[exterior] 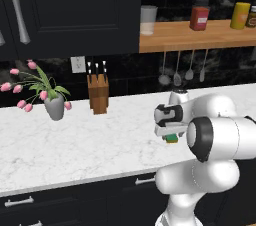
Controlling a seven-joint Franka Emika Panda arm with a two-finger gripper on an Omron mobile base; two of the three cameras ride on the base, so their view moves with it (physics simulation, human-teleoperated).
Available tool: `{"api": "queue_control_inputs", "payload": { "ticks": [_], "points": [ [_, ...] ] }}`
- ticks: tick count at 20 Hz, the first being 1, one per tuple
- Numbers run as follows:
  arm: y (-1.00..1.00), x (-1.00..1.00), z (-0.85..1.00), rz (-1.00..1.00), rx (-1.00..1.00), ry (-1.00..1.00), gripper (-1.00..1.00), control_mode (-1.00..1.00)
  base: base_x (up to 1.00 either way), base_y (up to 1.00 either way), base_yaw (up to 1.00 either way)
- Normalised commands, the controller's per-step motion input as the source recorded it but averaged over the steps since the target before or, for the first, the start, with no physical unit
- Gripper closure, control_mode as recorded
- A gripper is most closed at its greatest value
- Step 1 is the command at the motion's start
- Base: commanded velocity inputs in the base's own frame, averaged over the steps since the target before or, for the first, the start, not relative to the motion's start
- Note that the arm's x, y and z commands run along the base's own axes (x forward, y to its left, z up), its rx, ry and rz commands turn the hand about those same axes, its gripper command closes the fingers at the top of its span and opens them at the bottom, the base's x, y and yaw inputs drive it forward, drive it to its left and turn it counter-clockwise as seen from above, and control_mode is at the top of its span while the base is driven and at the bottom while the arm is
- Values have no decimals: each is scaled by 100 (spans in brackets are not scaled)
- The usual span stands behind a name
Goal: Pick up the sponge from the counter and clean the cutting board by briefly scrubbing or pressing down on the cutting board. Once finished, release the sponge.
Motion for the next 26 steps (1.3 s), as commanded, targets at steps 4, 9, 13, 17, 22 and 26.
{"api": "queue_control_inputs", "payload": {
  "ticks": [4, 9, 13, 17, 22, 26],
  "points": [
    [0, 4, -19, 0, 0, 0, -100, -100, 0, 0, 0],
    [0, 4, -15, 0, 0, 0, -100, -100, 0, 0, 0],
    [-1, 3, -4, 0, 0, 0, 100, -100, 0, 0, 0],
    [-9, 0, 0, 0, 1, 0, 100, -100, 0, 0, 0],
    [-9, 0, 0, 0, 0, 2, 100, -100, 0, 0, 0],
    [0, 0, 0, 0, 0, 1, 100, -100, 0, 0, 0]
  ]
}}
